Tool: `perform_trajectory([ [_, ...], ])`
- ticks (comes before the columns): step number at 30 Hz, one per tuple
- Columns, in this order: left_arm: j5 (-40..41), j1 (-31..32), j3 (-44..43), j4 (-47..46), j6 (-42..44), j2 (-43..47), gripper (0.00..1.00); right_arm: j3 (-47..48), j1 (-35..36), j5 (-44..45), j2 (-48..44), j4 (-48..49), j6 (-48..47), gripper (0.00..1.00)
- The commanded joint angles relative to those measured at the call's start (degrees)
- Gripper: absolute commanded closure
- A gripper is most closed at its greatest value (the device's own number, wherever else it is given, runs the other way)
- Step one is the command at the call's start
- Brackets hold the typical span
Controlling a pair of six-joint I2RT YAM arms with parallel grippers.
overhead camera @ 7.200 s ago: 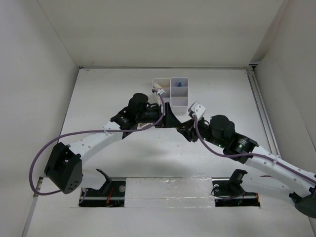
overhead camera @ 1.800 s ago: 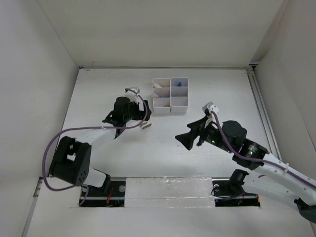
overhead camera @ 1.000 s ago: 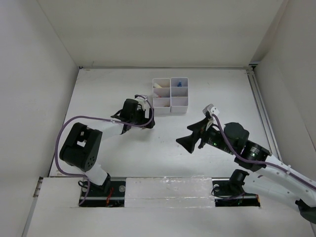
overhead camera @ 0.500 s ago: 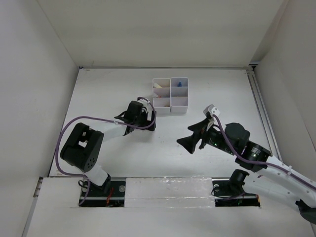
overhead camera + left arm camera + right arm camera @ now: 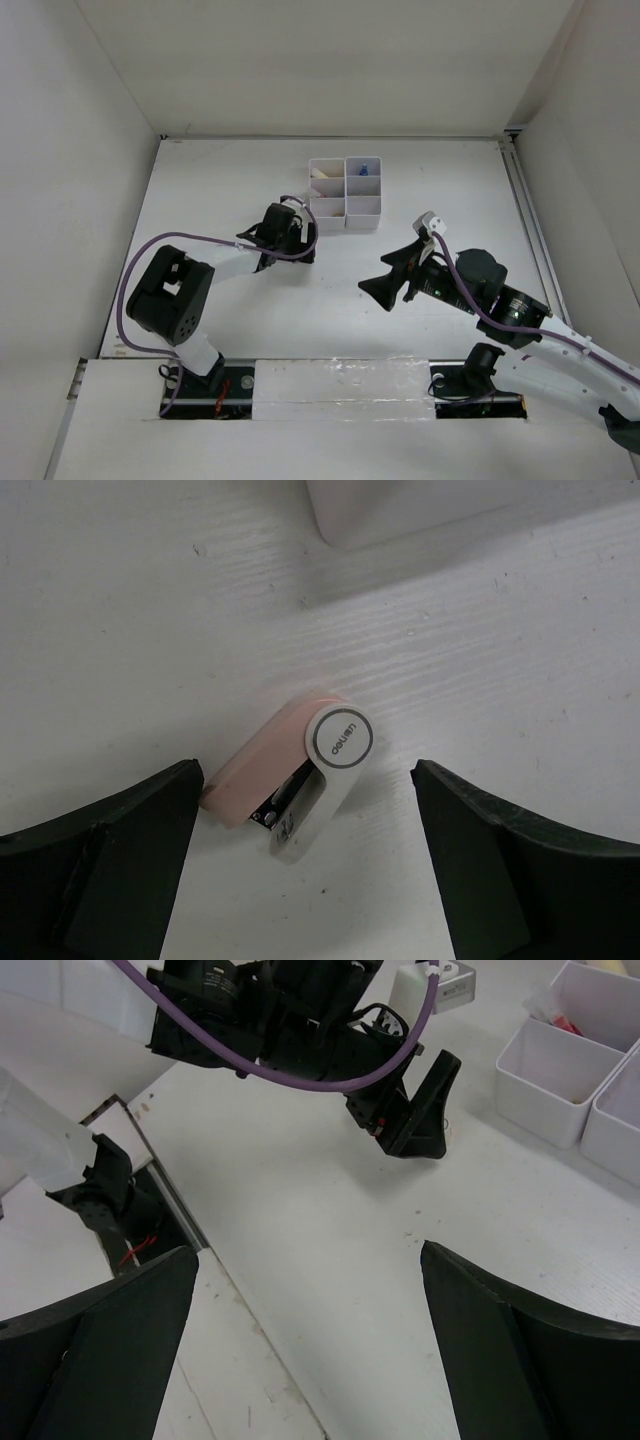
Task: Sort the stationery into containers
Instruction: Pick up the stapler from the center of the board.
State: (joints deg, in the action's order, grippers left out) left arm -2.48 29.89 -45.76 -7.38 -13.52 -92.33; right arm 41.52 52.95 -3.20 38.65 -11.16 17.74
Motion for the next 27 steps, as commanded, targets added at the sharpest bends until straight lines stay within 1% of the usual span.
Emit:
perform_trajectory([
  [1, 1.2, 0.1, -1.8, 2.6, -1.2, -1.1, 0.17, 2.3, 0.4, 0.8, -0.6, 0.4, -0.2, 0.01],
  [3, 1.2, 0.6, -1.8, 2.6, -1.2, -1.6, 0.23, 2.3, 0.4, 1.4, -0.6, 0.4, -0.2, 0.01],
  [5, 1.2, 0.6, -2.3, 2.6, -1.2, -1.6, 0.23, 2.3, 0.4, 1.4, -0.6, 0.4, -0.2, 0.01],
  [6, 1.2, 0.6, -2.3, 2.6, -1.2, -1.6, 0.27, 2.3, 0.4, 1.4, -0.6, 0.4, -0.2, 0.01],
  [9, 1.2, 0.6, -2.3, 2.6, -1.2, -1.6, 0.27, 2.3, 0.4, 1.4, -0.6, 0.4, -0.2, 0.01],
  [12, 1.1, 1.1, -2.3, 2.6, -1.2, -1.6, 0.33, 2.8, 0.4, 1.4, -0.6, 0.4, -0.2, 0.01],
  [15, 1.1, 1.7, -2.3, 3.2, -1.2, -2.2, 0.38, 2.8, 0.4, 1.4, -0.6, 0.4, 0.3, 0.01],
  [16, 1.1, 1.7, -2.3, 3.2, -1.2, -2.2, 0.40, 2.8, 0.4, 1.4, -0.6, 0.4, 0.3, 0.01],
  [17, 1.1, 1.7, -2.8, 3.8, -1.2, -2.2, 0.46, 2.8, 0.4, 1.4, -0.6, 0.4, 0.3, 0.01],
  [18, 1.1, 1.7, -2.8, 3.8, -1.7, -2.8, 0.48, 2.8, 0.4, 1.4, -0.6, -0.1, 0.3, 0.01],
  [21, 1.1, 1.7, -2.8, 3.8, -1.7, -2.8, 0.59, 3.3, 0.4, 1.9, -0.6, -0.1, 0.3, 0.01],
  [22, 1.1, 1.7, -2.8, 3.8, -1.7, -3.4, 0.61, 3.3, 0.4, 1.9, -0.6, -0.6, 0.3, 0.01],
  [25, 1.1, 1.7, -3.9, 4.4, -1.7, -4.1, 0.63, 3.3, 0.4, 1.9, -1.1, -0.6, 0.3, 0.01],
  [27, 1.1, 1.7, -4.4, 5.0, -1.7, -5.2, 0.66, 3.3, 0.4, 1.9, -1.1, -0.6, 0.3, 0.01],
])
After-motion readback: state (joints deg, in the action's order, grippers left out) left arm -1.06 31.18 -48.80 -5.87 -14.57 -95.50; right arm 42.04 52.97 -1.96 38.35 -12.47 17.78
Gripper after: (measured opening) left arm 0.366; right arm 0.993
